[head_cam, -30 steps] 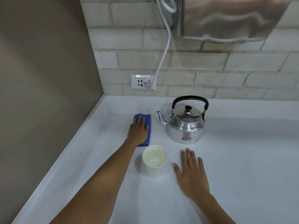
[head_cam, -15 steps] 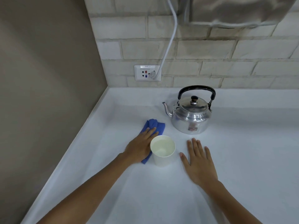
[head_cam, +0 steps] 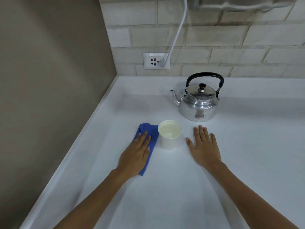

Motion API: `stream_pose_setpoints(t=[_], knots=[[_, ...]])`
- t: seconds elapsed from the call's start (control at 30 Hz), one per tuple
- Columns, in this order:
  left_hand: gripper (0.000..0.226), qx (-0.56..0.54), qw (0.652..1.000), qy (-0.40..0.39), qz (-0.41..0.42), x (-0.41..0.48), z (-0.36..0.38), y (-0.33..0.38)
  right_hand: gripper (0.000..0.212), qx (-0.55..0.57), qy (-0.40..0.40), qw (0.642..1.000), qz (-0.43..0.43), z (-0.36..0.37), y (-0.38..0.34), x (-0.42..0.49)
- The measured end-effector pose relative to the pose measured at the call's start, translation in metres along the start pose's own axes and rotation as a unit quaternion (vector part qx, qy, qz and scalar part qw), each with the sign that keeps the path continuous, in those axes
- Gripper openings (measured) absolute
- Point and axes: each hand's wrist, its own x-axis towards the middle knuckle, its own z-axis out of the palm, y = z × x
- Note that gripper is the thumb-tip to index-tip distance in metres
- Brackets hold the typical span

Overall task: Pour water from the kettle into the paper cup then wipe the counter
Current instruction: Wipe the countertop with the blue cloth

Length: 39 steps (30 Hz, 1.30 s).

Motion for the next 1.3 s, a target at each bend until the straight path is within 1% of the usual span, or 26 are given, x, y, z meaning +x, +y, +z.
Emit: stream_pose_setpoints(t=[0.03,0.1,0.13,0.2,0.23,0.27,0.3,0.37,0.4,0.47,0.5,0.53,0.6,0.63,0.7,0.8,0.87,0.93,1.03,1.1,1.13,1.2,1.23,1.27,1.3], knots=[[0.051,0.022,0.999,-0.024,-0.002,-0.010,-0.003,-0.008,0.066,0.001,-0.002,1.000,0.001,0.000,0.000,0.000],[0.062,0.061,0.997,-0.033,-0.033,-0.010,-0.012,-0.024,0.066,0.001,-0.004,1.000,0.003,0.000,-0.001,-0.001],[0.060,0.083,0.993,-0.055,-0.063,-0.005,-0.017,-0.027,0.066,0.002,-0.005,1.000,0.004,0.000,-0.001,-0.001],[0.047,0.129,0.979,-0.099,-0.119,0.008,-0.018,-0.027,0.066,0.002,-0.007,1.000,0.005,-0.001,-0.001,-0.001],[0.047,0.143,0.973,-0.114,-0.140,0.010,-0.018,-0.018,0.066,0.000,-0.008,1.000,0.005,-0.002,-0.002,-0.002],[0.047,0.149,0.970,-0.118,-0.153,0.005,-0.015,-0.005,0.066,0.000,-0.009,1.000,0.005,-0.002,-0.002,-0.002],[0.048,0.125,0.974,-0.097,-0.160,-0.005,-0.009,0.010,0.066,-0.001,-0.010,1.000,0.005,-0.002,-0.002,-0.002],[0.049,0.083,0.989,-0.035,-0.116,-0.036,-0.001,0.037,0.066,-0.005,-0.008,1.000,0.002,-0.002,-0.002,-0.001],[0.049,0.066,0.993,-0.032,-0.091,-0.051,-0.004,0.048,0.066,-0.006,-0.008,1.000,0.002,-0.002,-0.002,-0.001],[0.056,0.060,0.994,-0.069,-0.052,-0.068,-0.013,0.049,0.066,-0.005,-0.008,1.000,0.000,-0.002,-0.002,-0.002],[0.059,0.059,0.994,-0.077,-0.057,-0.070,-0.016,0.044,0.066,-0.004,-0.008,1.000,0.000,-0.002,-0.002,-0.002],[0.059,0.069,0.993,-0.063,-0.067,-0.068,-0.019,0.037,0.065,-0.003,-0.009,1.000,0.000,-0.002,-0.002,-0.002],[0.061,0.086,0.986,-0.067,-0.122,-0.061,-0.021,0.028,0.066,-0.002,-0.011,1.000,-0.001,-0.003,-0.002,-0.002],[0.061,0.090,0.981,-0.088,-0.150,-0.059,-0.021,0.031,0.066,-0.004,-0.011,1.000,0.000,-0.004,-0.002,-0.003],[0.057,0.072,0.974,-0.103,-0.190,-0.059,-0.021,0.051,0.065,-0.003,-0.013,1.000,0.000,-0.005,-0.003,-0.004],[0.056,0.098,0.983,-0.078,-0.134,-0.077,-0.013,0.090,0.065,0.002,-0.014,1.000,0.003,-0.006,-0.004,-0.004],[0.060,0.101,0.983,-0.103,-0.110,-0.087,-0.010,0.114,0.065,-0.001,-0.012,1.000,0.002,-0.005,-0.005,-0.004],[0.055,0.097,0.984,-0.122,-0.085,-0.091,-0.003,0.137,0.065,0.001,-0.010,1.000,0.003,-0.003,-0.005,-0.003],[0.049,0.066,0.982,-0.159,-0.075,-0.088,0.002,0.165,0.065,0.007,-0.011,1.000,0.005,-0.002,-0.003,-0.002],[0.047,0.041,0.984,-0.153,-0.075,-0.084,-0.001,0.175,0.065,0.013,-0.021,1.000,0.000,-0.004,-0.002,-0.002],[0.049,0.017,0.982,-0.167,-0.082,-0.081,-0.005,0.175,0.064,0.024,-0.024,0.999,-0.001,-0.006,-0.002,-0.003],[0.062,-0.033,0.989,-0.133,-0.061,-0.078,-0.001,0.162,0.059,0.066,-0.007,0.998,-0.003,-0.017,-0.003,-0.008],[0.061,-0.087,0.987,-0.115,-0.068,-0.076,-0.002,0.150,0.055,0.089,0.017,0.996,-0.005,-0.023,-0.005,-0.014],[0.054,-0.129,0.983,-0.098,-0.080,-0.074,-0.003,0.135,0.052,0.111,0.049,0.993,-0.009,-0.030,-0.008,-0.022],[0.049,-0.143,0.983,-0.063,-0.092,-0.070,-0.007,0.119,0.049,0.133,0.078,0.988,-0.018,-0.036,-0.014,-0.034]])
